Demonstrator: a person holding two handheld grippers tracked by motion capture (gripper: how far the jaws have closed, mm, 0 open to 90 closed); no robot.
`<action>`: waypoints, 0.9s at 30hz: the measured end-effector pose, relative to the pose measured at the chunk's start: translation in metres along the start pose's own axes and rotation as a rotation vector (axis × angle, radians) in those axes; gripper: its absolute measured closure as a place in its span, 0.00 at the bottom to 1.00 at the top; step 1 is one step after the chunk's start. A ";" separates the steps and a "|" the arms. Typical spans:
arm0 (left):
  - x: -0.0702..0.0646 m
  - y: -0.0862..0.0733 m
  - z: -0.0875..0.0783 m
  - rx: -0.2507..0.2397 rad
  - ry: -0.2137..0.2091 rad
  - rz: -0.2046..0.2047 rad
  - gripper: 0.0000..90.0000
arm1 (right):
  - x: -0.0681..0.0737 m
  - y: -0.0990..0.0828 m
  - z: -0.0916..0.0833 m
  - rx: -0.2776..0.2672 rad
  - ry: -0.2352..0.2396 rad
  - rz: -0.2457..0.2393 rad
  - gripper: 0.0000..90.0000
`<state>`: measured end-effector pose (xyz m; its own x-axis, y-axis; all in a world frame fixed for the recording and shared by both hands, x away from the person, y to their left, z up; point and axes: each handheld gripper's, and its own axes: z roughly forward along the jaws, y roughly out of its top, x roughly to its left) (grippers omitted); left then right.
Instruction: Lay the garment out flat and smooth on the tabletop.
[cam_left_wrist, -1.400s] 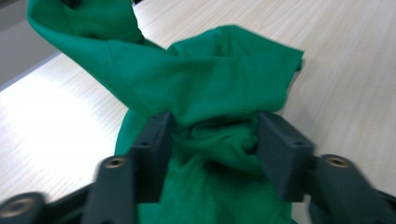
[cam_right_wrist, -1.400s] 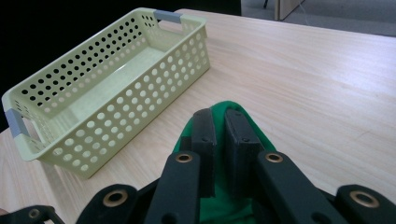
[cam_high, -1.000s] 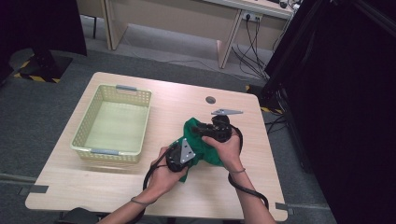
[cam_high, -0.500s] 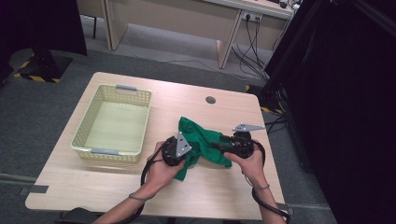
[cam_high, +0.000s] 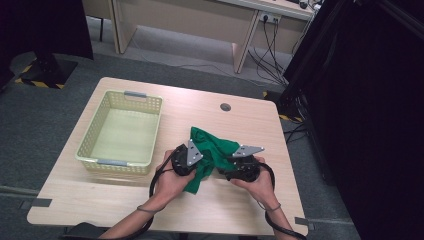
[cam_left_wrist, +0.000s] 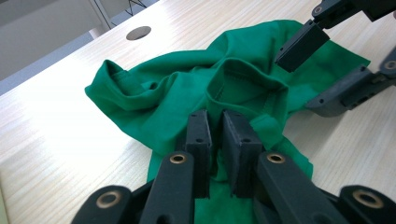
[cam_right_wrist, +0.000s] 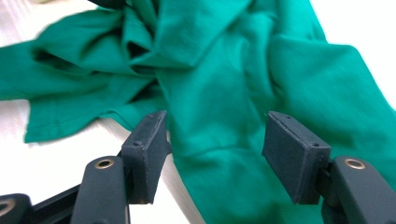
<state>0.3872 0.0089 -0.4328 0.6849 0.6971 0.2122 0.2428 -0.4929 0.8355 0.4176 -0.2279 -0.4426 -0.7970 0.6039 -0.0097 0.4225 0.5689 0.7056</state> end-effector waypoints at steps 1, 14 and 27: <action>0.000 0.000 0.000 -0.001 0.002 -0.001 0.90 | 0.001 0.001 0.000 -0.007 0.003 -0.013 0.44; -0.001 -0.001 -0.001 -0.006 -0.002 0.008 0.91 | 0.005 0.003 0.011 0.018 -0.031 -0.009 0.96; 0.009 -0.001 -0.006 -0.016 0.036 -0.004 0.97 | -0.027 0.013 -0.045 -0.190 -0.022 0.200 0.97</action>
<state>0.3896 0.0189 -0.4288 0.6590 0.7173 0.2264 0.2346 -0.4820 0.8442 0.4253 -0.2621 -0.4018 -0.6955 0.7068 0.1297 0.4806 0.3233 0.8152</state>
